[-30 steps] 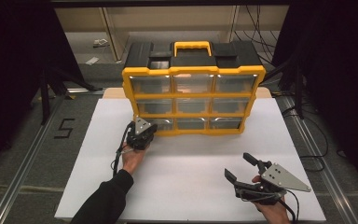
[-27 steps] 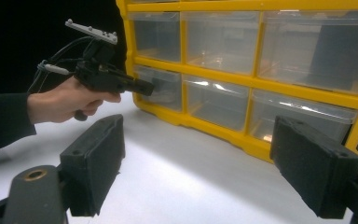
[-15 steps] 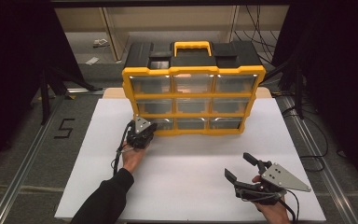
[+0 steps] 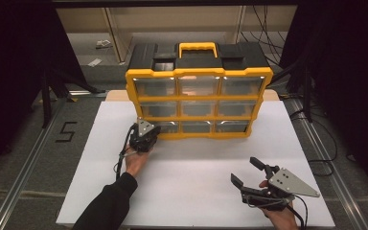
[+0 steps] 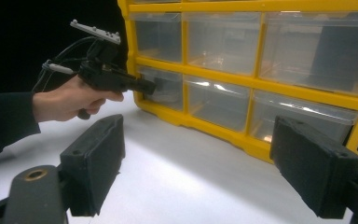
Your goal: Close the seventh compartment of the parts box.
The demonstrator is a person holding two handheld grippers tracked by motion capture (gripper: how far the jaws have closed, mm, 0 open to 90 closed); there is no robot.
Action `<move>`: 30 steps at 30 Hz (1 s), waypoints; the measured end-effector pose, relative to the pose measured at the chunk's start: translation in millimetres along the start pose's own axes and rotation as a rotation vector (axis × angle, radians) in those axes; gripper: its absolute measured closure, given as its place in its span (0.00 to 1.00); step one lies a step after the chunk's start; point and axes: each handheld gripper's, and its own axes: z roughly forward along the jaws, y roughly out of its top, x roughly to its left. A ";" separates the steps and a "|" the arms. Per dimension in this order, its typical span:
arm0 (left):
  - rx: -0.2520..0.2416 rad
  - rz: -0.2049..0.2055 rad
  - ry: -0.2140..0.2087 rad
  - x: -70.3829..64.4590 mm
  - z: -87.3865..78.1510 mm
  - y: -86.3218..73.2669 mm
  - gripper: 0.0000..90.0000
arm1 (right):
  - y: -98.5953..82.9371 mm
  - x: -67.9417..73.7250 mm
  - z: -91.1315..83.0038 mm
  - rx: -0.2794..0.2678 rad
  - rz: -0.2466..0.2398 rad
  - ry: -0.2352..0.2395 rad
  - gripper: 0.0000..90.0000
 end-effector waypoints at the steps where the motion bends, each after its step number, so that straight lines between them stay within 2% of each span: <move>1: -0.002 0.000 -0.001 -0.4 -0.6 0.3 1.00 | 0.0 -0.2 0.1 0.003 0.003 -0.001 0.21; 12: 0.002 0.006 -0.044 -6.1 -6.3 2.9 1.00 | 0.0 -0.6 -0.3 0.003 0.004 -0.005 0.21; 17: 0.000 0.007 -0.058 -7.3 -11.0 4.5 0.96 | -0.1 -0.5 -0.5 0.005 0.003 -0.006 0.21; 24: 0.004 -0.012 -0.103 -6.2 -20.4 5.1 0.82 | 0.0 -0.5 -0.8 0.004 0.004 -0.005 0.21; 30: 0.027 -0.005 -0.107 -7.4 -21.7 4.5 0.65 | -0.2 -0.6 -0.4 0.005 0.005 -0.006 0.21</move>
